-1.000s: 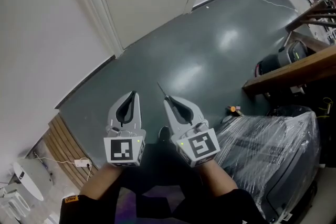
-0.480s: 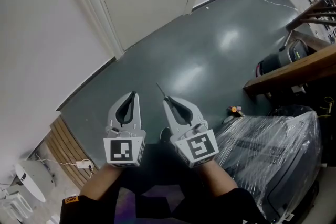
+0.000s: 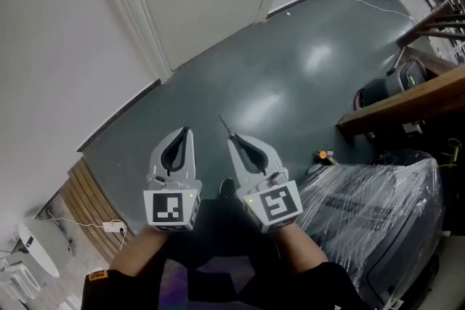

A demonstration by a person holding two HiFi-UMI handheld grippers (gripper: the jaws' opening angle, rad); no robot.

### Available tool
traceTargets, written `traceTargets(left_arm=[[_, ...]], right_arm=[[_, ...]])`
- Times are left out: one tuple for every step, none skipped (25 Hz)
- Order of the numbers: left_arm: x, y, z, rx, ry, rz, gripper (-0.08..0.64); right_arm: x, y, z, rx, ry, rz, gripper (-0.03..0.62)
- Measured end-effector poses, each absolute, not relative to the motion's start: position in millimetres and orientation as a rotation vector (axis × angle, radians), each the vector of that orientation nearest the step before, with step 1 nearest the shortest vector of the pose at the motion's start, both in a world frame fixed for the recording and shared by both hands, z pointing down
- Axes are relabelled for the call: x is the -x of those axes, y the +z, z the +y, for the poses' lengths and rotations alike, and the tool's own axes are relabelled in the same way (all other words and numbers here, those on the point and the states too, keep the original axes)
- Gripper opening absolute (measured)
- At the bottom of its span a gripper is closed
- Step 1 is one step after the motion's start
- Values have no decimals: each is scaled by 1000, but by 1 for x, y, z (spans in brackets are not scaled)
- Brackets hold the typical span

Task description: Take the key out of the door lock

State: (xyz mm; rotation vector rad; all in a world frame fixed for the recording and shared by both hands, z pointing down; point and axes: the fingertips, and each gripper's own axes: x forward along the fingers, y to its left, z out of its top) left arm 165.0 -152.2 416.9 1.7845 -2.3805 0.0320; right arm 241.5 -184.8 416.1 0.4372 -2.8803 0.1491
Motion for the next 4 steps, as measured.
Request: traceTargets(left_arm=[[-166, 417, -152, -1786, 33, -2380, 18], [-168, 417, -151, -1786, 33, -2381, 18], [-169, 417, -151, -1785, 33, -2381, 18], [-171, 417, -151, -1785, 33, -2382, 18]], right_arm=[[-243, 416, -185, -438, 150, -2881, 14], [-244, 415, -185, -439, 150, -2882, 14], [-246, 415, -185, -439, 149, -2883, 14], [-247, 415, -185, -440, 148, -2884, 14]])
